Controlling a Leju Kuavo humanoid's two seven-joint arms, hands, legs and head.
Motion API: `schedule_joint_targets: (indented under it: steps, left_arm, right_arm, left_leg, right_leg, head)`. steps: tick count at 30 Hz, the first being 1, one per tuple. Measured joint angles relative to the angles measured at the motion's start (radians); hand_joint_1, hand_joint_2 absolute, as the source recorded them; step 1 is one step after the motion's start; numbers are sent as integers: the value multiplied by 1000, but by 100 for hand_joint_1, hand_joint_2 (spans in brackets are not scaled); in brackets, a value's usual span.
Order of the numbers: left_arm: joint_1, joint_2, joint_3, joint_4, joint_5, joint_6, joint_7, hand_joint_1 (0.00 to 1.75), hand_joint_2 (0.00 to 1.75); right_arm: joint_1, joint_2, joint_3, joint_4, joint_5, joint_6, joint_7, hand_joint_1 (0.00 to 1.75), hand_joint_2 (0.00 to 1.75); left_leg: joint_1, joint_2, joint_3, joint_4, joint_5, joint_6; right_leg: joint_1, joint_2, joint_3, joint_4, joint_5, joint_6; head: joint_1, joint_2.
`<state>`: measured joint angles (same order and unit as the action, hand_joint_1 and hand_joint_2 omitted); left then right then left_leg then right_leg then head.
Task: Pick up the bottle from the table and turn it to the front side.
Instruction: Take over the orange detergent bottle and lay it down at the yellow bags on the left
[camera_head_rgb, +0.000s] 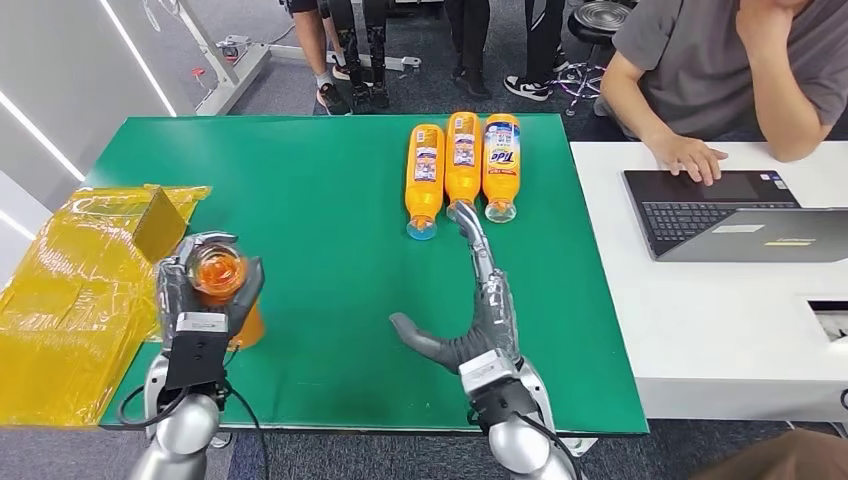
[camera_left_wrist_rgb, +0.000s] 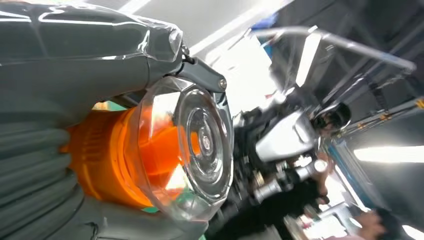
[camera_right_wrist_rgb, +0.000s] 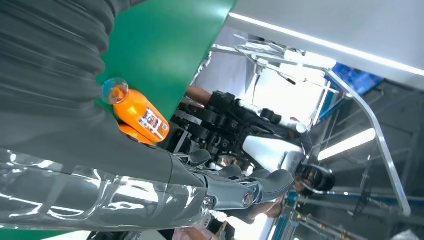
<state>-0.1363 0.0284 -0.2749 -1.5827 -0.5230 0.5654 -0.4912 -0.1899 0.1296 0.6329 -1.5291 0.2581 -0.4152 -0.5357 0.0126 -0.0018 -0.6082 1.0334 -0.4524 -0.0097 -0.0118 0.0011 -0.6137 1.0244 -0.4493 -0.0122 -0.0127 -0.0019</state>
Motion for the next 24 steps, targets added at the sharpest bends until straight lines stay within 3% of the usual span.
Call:
schedule_joint_targets:
  steps: [7, 12, 18, 24]
  left_arm:
    - [7, 160, 78, -39, -298, -49, 175, 175, 175]
    - [-9, 270, 118, -44, -387, -91, 218, 175, 175]
    - [-19, 323, 131, -43, -411, -105, 228, 175, 175]
    - [-49, 408, 117, -9, -501, -208, 232, 175, 175]
  right_arm:
    - [32, -18, 0, -44, -20, -44, -8, 0, 175]
    - [49, -27, 0, -78, -20, -49, 7, 0, 175]
    - [55, -29, 0, -91, -20, -48, 9, 0, 175]
    - [52, -29, 0, -96, -20, -21, 15, 0, 175]
  left_leg:
    - [0, 0, 0, 0, 0, 0]
    - [0, 0, 0, 0, 0, 0]
    - [0, 1, 0, 0, 0, 0]
    - [0, 1, 0, 0, 0, 0]
  right_leg:
    - [1, 0, 0, 0, 0, 0]
    - [1, 0, -1, 0, 0, 0]
    - [1, 0, -1, 0, 0, 0]
    - [1, 1, -1, 0, 0, 0]
  head:
    - [0, 0]
    - [0, 0]
    - [0, 0]
    - [0, 0]
